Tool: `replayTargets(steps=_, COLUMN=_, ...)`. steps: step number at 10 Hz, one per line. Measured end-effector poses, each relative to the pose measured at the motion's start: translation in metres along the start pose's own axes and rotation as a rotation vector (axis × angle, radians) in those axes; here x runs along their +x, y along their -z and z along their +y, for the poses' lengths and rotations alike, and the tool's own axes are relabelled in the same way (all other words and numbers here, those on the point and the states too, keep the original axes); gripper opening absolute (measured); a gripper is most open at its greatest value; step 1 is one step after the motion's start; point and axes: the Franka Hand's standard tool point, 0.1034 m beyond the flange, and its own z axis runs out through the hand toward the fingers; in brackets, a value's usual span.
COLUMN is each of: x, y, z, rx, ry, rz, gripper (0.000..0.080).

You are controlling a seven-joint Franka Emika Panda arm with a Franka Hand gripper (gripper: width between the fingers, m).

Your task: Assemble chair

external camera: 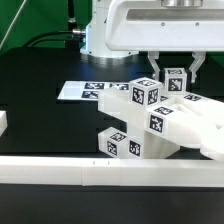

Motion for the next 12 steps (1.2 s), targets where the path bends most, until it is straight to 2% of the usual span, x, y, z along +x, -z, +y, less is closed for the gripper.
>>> replayTargets(steps=4, x=0.0009, y=-0.0001, z=-0.0047, rx=0.009, ry=-0.261, rz=0.024, gripper=0.0284)
replayTargets(steps=7, x=0.0018, y=-0.0004, z=-0.0062, rx=0.032, ry=-0.507, rz=0.025, gripper=0.0284)
replayTargets(steps=8, x=0.0011, y=-0.0004, z=-0.0082, rx=0.044, ry=-0.605, rz=0.019, gripper=0.038)
replayTargets(steps=9, x=0.0008, y=-0.0004, z=-0.0092, rx=0.05, ry=-0.65, rz=0.016, gripper=0.052)
replayTargets(steps=10, x=0.0007, y=-0.0004, z=-0.0097, rx=0.053, ry=-0.678, rz=0.013, gripper=0.0608)
replayTargets(steps=11, x=0.0003, y=-0.0005, z=-0.0109, rx=0.061, ry=-0.753, rz=0.008, gripper=0.0608)
replayTargets(steps=12, x=0.0003, y=-0.0004, z=-0.0107, rx=0.06, ry=-0.696, rz=0.01, gripper=0.0642)
